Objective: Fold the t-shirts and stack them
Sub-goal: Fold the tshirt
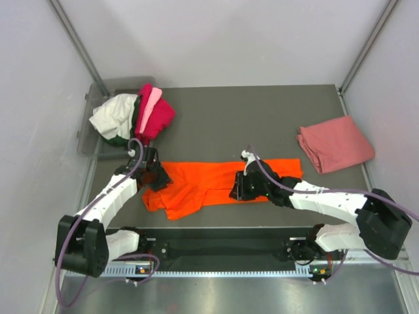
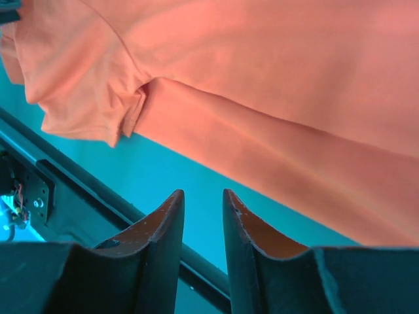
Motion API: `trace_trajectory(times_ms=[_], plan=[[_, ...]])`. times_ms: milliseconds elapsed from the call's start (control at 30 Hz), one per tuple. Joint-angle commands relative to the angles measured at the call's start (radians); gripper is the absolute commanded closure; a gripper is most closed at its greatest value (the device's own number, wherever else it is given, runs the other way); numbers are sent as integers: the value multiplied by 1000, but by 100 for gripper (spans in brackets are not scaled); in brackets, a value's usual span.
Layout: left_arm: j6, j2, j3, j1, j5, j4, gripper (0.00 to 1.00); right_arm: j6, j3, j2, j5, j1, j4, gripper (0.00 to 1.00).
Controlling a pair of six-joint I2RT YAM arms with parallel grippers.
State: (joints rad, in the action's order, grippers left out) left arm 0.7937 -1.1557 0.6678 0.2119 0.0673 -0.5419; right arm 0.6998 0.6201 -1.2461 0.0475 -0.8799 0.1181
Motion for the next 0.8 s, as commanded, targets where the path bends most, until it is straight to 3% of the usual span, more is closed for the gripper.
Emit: trace_trajectory(times_ms=[0, 200, 367, 533, 767], plan=[[-2, -36, -42, 0, 22, 80, 62, 20, 62, -77, 14, -37, -101, 71], [-2, -13, -142, 0, -18, 132, 62, 43, 164, -190, 87, -79, -192, 76], [-24, 37, -151, 0, -176, 82, 62, 64, 257, -291, 133, -103, -270, 80], [-21, 24, -139, 0, -193, 65, 62, 66, 386, -415, 166, -108, -291, 82], [-18, -18, -148, 0, -182, 86, 62, 113, 446, -617, 224, -106, -324, 84]])
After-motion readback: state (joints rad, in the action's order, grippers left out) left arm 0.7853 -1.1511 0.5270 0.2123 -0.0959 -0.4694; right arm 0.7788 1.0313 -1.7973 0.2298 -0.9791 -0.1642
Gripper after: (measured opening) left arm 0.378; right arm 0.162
